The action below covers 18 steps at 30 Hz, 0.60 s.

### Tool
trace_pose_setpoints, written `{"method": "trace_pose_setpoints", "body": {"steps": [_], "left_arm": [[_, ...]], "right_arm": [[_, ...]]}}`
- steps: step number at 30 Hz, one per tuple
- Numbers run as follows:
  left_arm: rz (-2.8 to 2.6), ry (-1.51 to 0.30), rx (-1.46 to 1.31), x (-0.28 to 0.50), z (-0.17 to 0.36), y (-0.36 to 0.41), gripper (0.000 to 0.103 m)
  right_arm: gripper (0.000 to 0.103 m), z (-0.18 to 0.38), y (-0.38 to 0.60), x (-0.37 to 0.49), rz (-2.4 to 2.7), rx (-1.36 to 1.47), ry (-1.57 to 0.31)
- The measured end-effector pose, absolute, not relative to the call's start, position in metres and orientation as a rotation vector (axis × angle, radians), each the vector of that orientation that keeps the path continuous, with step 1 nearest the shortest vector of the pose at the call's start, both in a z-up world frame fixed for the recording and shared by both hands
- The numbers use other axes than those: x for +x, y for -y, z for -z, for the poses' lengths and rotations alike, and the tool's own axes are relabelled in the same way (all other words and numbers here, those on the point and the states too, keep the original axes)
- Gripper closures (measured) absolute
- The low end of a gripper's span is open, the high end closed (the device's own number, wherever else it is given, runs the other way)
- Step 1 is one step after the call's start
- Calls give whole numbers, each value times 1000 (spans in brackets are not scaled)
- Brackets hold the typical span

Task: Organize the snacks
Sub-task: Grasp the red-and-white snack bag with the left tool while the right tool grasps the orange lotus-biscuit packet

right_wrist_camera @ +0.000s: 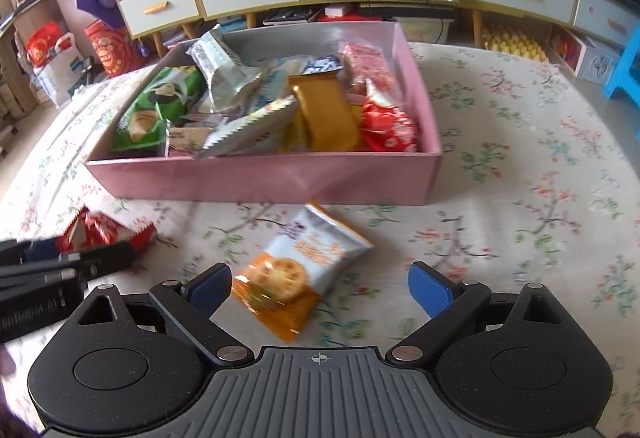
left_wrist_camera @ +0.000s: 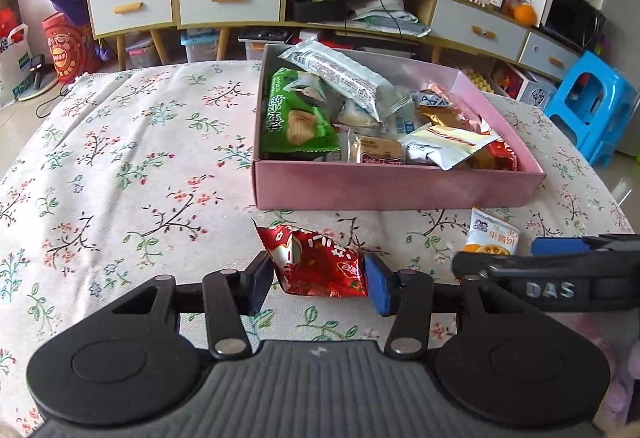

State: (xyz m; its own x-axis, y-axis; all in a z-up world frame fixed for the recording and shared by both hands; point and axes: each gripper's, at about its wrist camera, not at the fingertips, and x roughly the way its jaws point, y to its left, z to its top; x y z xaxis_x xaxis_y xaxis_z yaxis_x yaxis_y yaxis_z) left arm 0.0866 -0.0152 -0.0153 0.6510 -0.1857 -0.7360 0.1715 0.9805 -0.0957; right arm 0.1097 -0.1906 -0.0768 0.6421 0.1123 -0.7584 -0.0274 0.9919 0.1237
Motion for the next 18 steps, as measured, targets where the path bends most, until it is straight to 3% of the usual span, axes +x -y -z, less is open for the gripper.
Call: {"method": "trace_pose_setpoints", "body": {"steps": [18], "left_arm": [[235,-846,20,75,22,3,57]], "right_arm": [[7,86,197,95,-88,-17,-802]]}}
